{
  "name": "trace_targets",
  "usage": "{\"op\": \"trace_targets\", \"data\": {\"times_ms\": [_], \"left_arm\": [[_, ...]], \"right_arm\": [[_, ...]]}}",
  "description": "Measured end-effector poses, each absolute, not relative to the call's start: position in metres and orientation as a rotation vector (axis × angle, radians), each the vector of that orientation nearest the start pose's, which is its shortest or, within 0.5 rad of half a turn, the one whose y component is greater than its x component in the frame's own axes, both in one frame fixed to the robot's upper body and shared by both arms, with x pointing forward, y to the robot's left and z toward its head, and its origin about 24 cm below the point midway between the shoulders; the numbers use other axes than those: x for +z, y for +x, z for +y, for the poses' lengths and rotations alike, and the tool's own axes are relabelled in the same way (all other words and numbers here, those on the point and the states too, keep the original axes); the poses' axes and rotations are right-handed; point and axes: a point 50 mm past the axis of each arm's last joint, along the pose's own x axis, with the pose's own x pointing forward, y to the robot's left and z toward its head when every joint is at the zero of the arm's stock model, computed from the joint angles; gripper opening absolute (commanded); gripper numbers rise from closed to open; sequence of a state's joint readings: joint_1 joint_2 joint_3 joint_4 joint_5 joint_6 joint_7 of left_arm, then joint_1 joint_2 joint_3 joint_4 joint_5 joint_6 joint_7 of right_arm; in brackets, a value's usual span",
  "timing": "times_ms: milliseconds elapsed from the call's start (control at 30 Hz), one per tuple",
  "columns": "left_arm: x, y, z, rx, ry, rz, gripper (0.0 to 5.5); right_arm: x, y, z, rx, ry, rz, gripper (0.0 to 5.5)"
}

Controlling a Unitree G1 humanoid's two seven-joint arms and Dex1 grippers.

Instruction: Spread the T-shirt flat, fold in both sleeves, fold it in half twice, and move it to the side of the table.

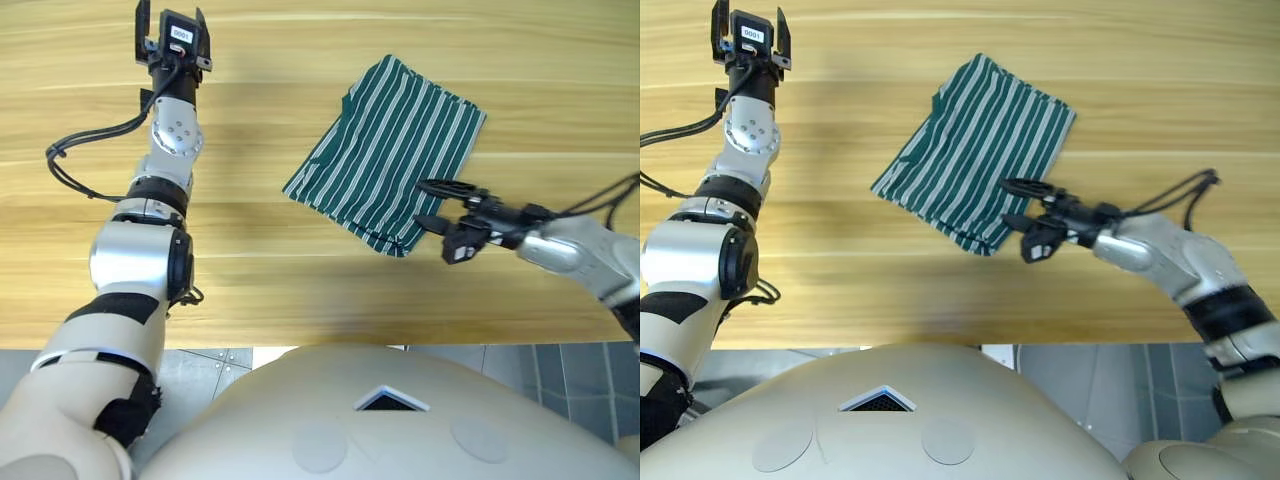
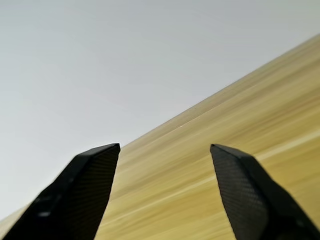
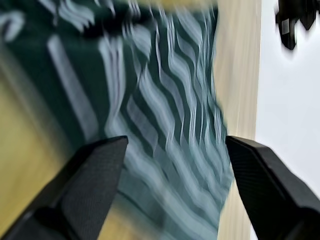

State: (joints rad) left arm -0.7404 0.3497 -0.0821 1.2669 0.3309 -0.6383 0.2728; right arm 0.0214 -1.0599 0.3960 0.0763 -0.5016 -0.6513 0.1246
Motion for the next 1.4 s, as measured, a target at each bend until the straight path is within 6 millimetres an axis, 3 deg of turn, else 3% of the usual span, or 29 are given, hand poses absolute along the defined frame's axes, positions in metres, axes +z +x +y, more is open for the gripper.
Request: {"op": "trace_targets", "data": {"times_ms": [33, 100, 200, 267, 333, 400, 500, 533, 767, 933, 1233, 1400], "left_arm": [[0.061, 0.356, 0.205, 0.001, 0.681, -0.191, 3.36], [0.063, 0.355, 0.202, -0.041, 0.726, -0.220, 3.36], [0.063, 0.353, 0.202, -0.063, 0.747, -0.239, 3.36], [0.063, 0.353, 0.201, -0.076, 0.757, -0.246, 3.36], [0.063, 0.353, 0.198, -0.088, 0.754, -0.257, 3.36], [0.062, 0.352, 0.199, -0.083, 0.756, -0.248, 3.36], [0.060, 0.353, 0.197, -0.080, 0.752, -0.234, 3.36], [0.059, 0.353, 0.197, -0.078, 0.751, -0.229, 3.36], [0.057, 0.356, 0.184, -0.085, 0.728, -0.219, 3.36], [0.058, 0.359, 0.168, -0.099, 0.695, -0.235, 3.36], [0.056, 0.359, 0.151, -0.127, 0.667, -0.244, 3.36], [0.055, 0.359, 0.148, -0.134, 0.663, -0.240, 3.36]], "right_arm": [[0.061, 0.203, -0.243, 0.870, -1.380, -0.173, 3.63], [0.078, 0.211, -0.248, 0.743, -1.380, -0.225, 3.63], [0.095, 0.227, -0.229, 0.623, -1.286, -0.385, 3.63], [0.104, 0.250, -0.204, 0.544, -1.181, -0.503, 3.63], [0.089, 0.275, -0.160, 0.564, -1.170, -0.527, 3.63], [0.069, 0.281, -0.136, 0.640, -1.226, -0.507, 3.63], [0.032, 0.265, -0.087, 0.899, -1.327, -0.519, 3.63], [0.027, 0.260, -0.081, 0.947, -1.349, -0.525, 3.63], [0.035, 0.248, -0.086, 1.147, -1.521, -0.552, 3.63], [0.044, 0.257, -0.069, 1.283, -1.619, -0.621, 3.63], [0.039, 0.256, -0.039, 1.398, -1.574, -0.719, 3.63], [0.039, 0.227, -0.041, 1.551, -1.420, -0.846, 3.63]]}}
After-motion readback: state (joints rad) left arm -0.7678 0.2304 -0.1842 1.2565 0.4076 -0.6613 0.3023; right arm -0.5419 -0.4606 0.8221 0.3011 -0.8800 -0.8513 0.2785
